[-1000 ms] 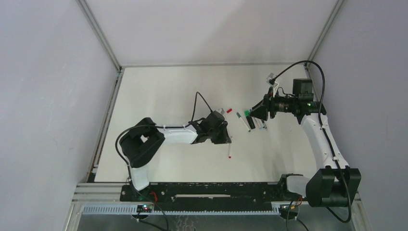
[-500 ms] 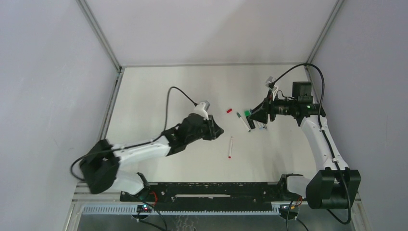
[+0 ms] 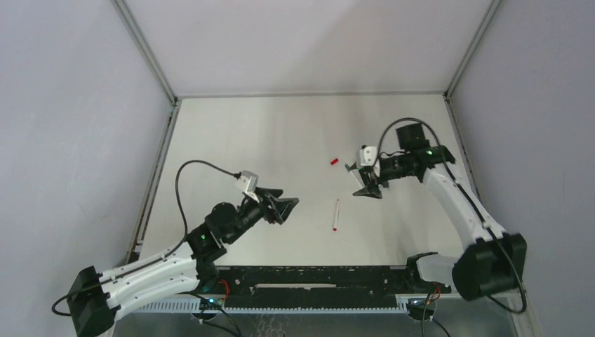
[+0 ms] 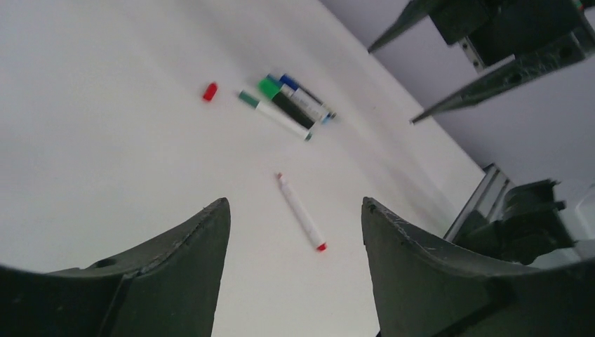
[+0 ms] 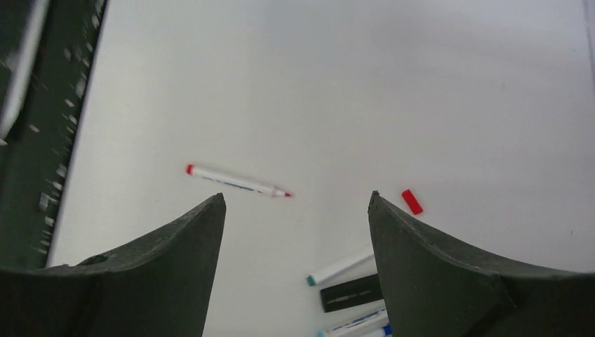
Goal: Insert the pens into the pen caps
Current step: Place the pen at the center of the board, then move the pen cap to the center of the board.
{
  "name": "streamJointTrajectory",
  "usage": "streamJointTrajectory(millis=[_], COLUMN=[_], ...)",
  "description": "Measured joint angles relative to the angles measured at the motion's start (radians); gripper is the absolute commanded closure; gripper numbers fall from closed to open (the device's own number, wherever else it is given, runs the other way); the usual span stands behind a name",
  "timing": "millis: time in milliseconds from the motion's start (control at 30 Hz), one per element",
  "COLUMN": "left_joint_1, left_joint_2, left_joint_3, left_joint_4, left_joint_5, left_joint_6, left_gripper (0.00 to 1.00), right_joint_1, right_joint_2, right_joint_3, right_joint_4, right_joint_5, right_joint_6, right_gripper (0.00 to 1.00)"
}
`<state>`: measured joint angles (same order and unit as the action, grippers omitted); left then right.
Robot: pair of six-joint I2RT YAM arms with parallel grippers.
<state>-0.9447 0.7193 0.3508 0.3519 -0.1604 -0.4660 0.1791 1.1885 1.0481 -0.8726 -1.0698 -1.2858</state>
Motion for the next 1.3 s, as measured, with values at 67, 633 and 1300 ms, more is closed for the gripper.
streamJointTrajectory(millis=[67, 633, 1300], left_joint_1=[0.0, 0.0, 0.0], left_joint_2=[-0.05, -0.46, -0.396], left_joint_3=[-0.075, -0.296, -0.306], left_joint_4=[0.006, -0.049, -0.068], left_joint_5=[-0.011, -0.136, -0.177], left_joint_6=[0.001, -0.005, -0.005], left_gripper=[0.27, 0.25, 0.25], right_joint_1=[0.045, 0.148, 0.18], right_joint_2=[0.093, 0.788, 1.036], right_joint_3=[0.041, 0.558, 0.758], right_joint_4=[-0.026, -0.097, -0.098], right_joint_5=[0.071, 0.445, 0.62], right_joint_6=[-0.093, -0.303, -0.275], right_gripper=[0.21, 0.49, 0.56])
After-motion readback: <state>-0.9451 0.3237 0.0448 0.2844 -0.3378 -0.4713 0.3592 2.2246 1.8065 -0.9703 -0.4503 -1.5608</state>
